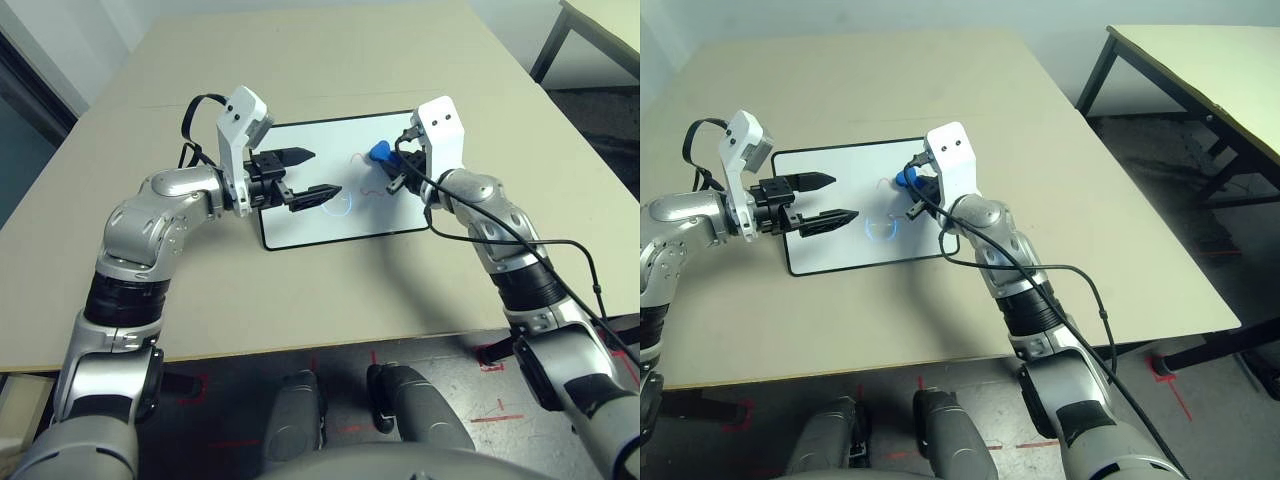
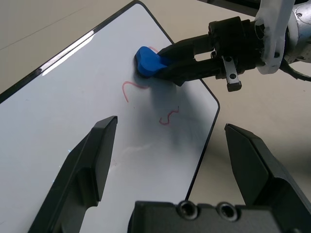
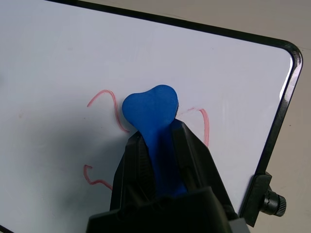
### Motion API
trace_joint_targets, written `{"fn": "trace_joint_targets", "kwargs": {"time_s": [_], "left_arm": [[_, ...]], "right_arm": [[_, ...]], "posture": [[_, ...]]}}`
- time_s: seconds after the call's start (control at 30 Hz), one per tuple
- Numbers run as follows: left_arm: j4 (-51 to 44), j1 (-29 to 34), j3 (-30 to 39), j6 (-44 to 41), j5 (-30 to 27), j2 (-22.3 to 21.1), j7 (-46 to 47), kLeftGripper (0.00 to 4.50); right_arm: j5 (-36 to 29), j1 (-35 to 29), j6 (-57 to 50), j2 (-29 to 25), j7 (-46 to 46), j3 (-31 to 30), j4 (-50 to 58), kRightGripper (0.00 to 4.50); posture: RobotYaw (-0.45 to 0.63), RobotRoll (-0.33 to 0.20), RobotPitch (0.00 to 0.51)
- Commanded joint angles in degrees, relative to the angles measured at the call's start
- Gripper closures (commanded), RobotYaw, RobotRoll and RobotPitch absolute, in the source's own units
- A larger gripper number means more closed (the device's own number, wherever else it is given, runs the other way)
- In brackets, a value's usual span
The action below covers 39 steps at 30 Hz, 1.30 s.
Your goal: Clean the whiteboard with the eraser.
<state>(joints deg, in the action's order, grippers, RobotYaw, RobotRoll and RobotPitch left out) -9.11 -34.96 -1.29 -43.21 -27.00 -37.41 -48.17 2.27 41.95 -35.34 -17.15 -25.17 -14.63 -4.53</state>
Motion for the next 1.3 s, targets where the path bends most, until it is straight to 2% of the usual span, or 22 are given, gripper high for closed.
{"fn": "trace_joint_targets", "kwargs": {"time_s": [0.03, 0.33, 0.7, 0.87, 1.3], "left_arm": [[-1.1, -0.4, -0.4, -0.5, -0.2, 0.1, -0.1, 0.00], [-0.4, -0.7, -0.7, 0.1, 0.2, 0.5, -0.4, 0.00], [-0.1, -0.9, -0.7, 0.2, 0.3, 0.5, -0.6, 0.00], [-0.2, -0.8, -0.6, 0.1, 0.3, 0.6, -0.4, 0.00], [0.0, -0.5, -0.4, 0.4, 0.4, 0.5, -0.4, 0.00]], "right_arm": [[1.8, 1.7, 0.4, -1.3, 2.0, 2.0, -2.9, 3.81], [2.6, 2.9, 1.4, -2.0, 3.7, 3.7, -3.7, 3.81], [2.9, -3.3, -1.0, 0.9, -1.0, -3.0, 1.7, 3.81], [3.7, -4.0, -1.0, 1.1, -1.4, -4.1, 1.9, 3.81], [6.0, 3.5, 1.6, -1.2, 5.9, 3.8, -3.9, 3.85]], "posture": [[0.02, 0.000, 0.123], [0.01, 0.000, 0.118], [0.02, 0.000, 0.123], [0.02, 0.000, 0.123], [0.02, 0.000, 0.128]]}}
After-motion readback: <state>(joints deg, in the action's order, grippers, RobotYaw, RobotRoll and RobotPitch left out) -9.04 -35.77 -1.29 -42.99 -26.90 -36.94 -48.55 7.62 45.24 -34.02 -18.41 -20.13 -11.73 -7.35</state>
